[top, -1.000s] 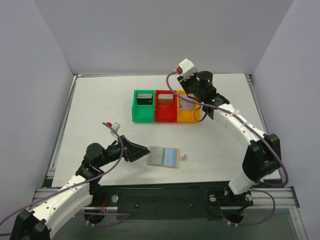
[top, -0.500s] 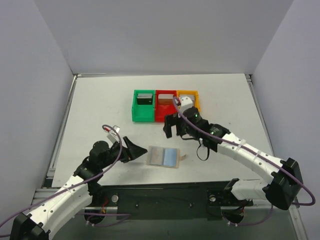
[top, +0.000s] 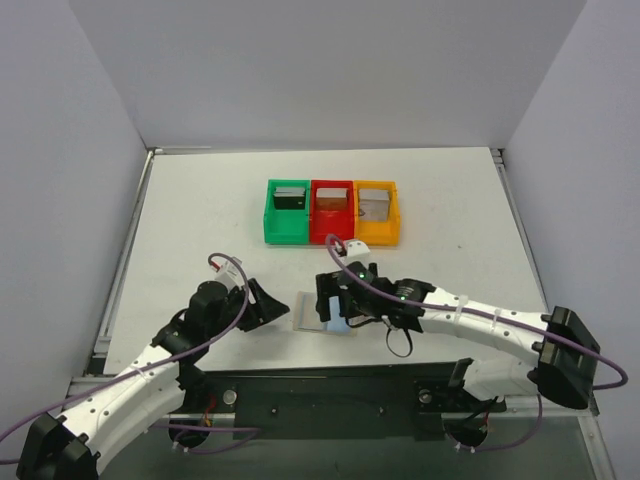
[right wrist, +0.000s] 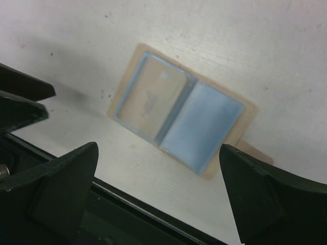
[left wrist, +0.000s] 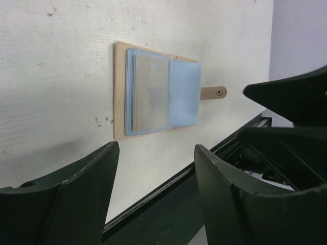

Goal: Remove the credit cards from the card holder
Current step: Remove the credit card from the card holder.

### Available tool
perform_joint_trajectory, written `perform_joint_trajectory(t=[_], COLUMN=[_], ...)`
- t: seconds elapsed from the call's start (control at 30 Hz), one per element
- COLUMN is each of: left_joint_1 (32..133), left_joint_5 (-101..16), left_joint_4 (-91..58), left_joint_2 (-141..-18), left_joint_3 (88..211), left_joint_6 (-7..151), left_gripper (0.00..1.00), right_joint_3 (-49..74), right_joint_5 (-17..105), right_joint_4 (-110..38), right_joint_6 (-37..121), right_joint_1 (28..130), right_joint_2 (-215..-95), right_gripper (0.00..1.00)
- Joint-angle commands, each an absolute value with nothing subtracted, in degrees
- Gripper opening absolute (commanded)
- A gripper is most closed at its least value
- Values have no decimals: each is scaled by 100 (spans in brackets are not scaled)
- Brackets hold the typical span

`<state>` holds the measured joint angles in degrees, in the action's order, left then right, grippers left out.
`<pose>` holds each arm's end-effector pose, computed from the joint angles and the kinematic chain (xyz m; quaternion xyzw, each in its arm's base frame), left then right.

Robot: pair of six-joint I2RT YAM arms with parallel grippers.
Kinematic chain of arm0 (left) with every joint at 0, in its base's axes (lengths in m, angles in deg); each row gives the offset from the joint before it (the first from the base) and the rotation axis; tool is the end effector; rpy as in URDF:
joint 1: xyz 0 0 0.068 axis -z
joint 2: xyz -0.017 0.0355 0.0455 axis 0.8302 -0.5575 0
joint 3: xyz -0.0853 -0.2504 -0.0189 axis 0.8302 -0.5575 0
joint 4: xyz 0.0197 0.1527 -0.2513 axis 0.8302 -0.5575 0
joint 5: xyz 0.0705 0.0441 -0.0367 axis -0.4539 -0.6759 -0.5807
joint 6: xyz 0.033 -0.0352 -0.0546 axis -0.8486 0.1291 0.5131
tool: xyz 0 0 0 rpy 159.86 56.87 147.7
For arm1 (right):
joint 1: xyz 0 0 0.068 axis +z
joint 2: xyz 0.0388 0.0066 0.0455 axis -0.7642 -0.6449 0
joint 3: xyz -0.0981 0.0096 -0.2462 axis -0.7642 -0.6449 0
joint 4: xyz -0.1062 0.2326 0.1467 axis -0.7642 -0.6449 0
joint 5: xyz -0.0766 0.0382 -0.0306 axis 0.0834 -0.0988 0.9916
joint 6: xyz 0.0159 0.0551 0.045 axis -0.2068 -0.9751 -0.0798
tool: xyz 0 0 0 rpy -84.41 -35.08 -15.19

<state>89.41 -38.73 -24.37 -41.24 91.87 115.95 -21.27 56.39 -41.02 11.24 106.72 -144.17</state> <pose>0.1722 -0.1284 0.1517 -0.1134 0.8476 -0.4231 0.2995 0.1787 0.2654 0.1994 -0.1288 0.8725 0.3219 0.3442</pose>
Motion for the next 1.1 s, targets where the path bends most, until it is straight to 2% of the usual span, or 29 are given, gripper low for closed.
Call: perform_joint_trajectory(t=[0.0, 0.1, 0.2, 0.27, 0.33, 0.37, 0.4, 0.5, 0.53, 0.57, 0.6, 0.63, 0.67, 0.73, 0.8, 0.97, 1.07], left_joint_1=[8960, 8951, 8942, 8925, 8907, 8890, 8890, 8872, 8872, 8872, 8872, 8872, 8872, 8872, 8872, 8890, 8898], left_joint_5=[-4012, -4231, -4425, -4496, -4557, -4575, -4566, -4505, -4444, -4408, -4347, -4320, -4259, -4197, -4162, -4022, -3803], left_joint_4=[-2289, -2543, -2816, -2913, -3036, -3062, -3045, -2984, -2897, -2800, -2686, -2589, -2371, -2011, -1508, -586, -155], left_joint_2=[-4150, -3922, -3571, -3421, -3394, -3402, -3455, -3613, -3735, -3797, -3929, -3999, -4113, -4324, -4509, -5396, -6142], left_joint_3=[9305, 9349, 9402, 9393, 9393, 9384, 9376, 9279, 9253, 9192, 9130, 9103, 9051, 8980, 8919, 9058, 9094], left_joint_6=[11520, 11564, 11547, 11555, 11617, 11678, 11731, 11828, 11880, 11915, 11985, 12021, 12065, 12161, 12285, 12312, 12320], left_gripper=[70, 70, 70, 70, 70, 70, 70, 68, 67, 66, 63, 61, 53, 39, 35, 34, 32], right_joint_3=[-971, -645, -801, -786, -305, -171, 65, 243, 313, 348, 427, 463, 515, 533, 516, 349, 200], right_joint_5=[8068, 8030, 7151, 7324, 7448, 7492, 7536, 7458, 7423, 7361, 7317, 7247, 7220, 7124, 7088, 6992, 6904], right_joint_4=[-5335, -5504, -5118, -4783, -5394, -5555, -5687, -5706, -5706, -5723, -5723, -5741, -5741, -5688, -5644, -5565, -5416], right_joint_6=[1255, 931, 1227, 1307, 1255, 1298, 1325, 1317, 1308, 1290, 1272, 1255, 1220, 1123, 1062, 903, 833], right_joint_1=[11531, 11524, 11443, 11593, 11585, 11619, 11637, 11699, 11699, 11699, 11699, 11699, 11699, 11690, 11699, 11699, 11699], right_joint_2=[-15159, -15503, -15557, -15574, -15967, -16144, -16389, -16725, -16891, -16962, -17119, -17199, -17322, -17437, -17464, -17473, -17411], right_gripper=[97, 95, 100, 100, 97, 87, 82, 55, 51, 42, 37, 27, 24, 23, 24, 34, 35])
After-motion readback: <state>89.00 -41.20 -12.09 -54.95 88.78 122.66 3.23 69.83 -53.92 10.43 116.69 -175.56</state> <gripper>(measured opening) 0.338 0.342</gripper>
